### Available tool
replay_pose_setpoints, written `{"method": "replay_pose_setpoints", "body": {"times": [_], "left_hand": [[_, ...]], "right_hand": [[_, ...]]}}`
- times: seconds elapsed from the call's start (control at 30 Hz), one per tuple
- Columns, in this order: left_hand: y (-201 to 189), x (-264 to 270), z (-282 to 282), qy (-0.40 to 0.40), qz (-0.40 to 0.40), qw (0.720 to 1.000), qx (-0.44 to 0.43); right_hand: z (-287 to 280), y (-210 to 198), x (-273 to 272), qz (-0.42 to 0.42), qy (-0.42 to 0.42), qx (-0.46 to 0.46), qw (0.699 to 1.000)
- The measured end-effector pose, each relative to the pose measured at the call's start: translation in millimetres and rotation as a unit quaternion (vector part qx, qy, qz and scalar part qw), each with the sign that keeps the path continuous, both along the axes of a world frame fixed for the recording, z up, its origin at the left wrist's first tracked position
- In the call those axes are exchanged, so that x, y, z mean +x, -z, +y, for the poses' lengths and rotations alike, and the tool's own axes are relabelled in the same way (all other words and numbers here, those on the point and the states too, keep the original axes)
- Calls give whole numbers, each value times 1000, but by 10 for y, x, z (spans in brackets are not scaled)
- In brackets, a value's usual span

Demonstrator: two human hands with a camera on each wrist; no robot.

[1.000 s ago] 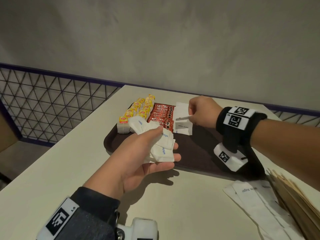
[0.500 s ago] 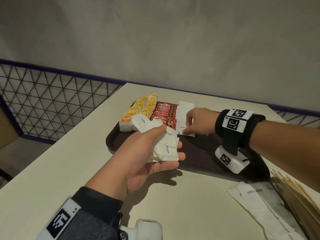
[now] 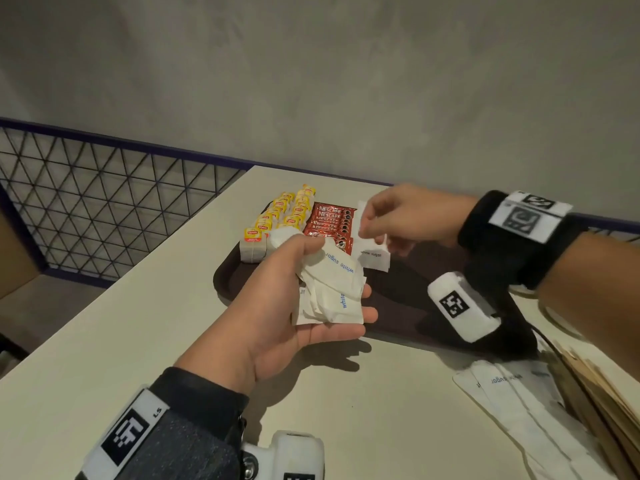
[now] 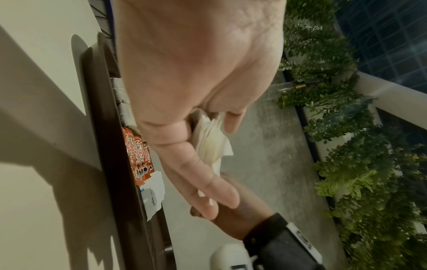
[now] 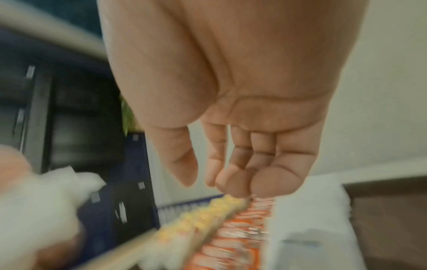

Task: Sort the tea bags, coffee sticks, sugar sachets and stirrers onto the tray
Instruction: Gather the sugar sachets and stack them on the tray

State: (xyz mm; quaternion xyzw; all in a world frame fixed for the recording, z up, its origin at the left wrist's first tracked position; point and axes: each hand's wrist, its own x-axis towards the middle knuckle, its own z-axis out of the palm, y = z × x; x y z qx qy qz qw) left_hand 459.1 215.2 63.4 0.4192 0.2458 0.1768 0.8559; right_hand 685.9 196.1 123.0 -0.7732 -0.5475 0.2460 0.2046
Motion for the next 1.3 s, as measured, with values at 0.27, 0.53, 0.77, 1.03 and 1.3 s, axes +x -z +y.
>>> {"method": "replay_pose_setpoints", "body": {"times": [0.27,0.53,0.77,1.03,1.3], "left_hand": [[13,-27,-61,63,25,997,27],[-11,-31,-105,90,19,996,1],[-12,18,-54,107,25,994,-20],[-5,36,-167,68,39,993,90],[-27,19,-120,-28,47,996,68]], "right_hand": [[-332,-159,-427,127,-223,-24,966],[-436,-87,-538,-21,-232,3,973],[-515,55,-571,-129,-208,19,969],[-642,32,-624,-215,-196,0,957],[-1187,-20,-499,-271,-192,-111,937]]}}
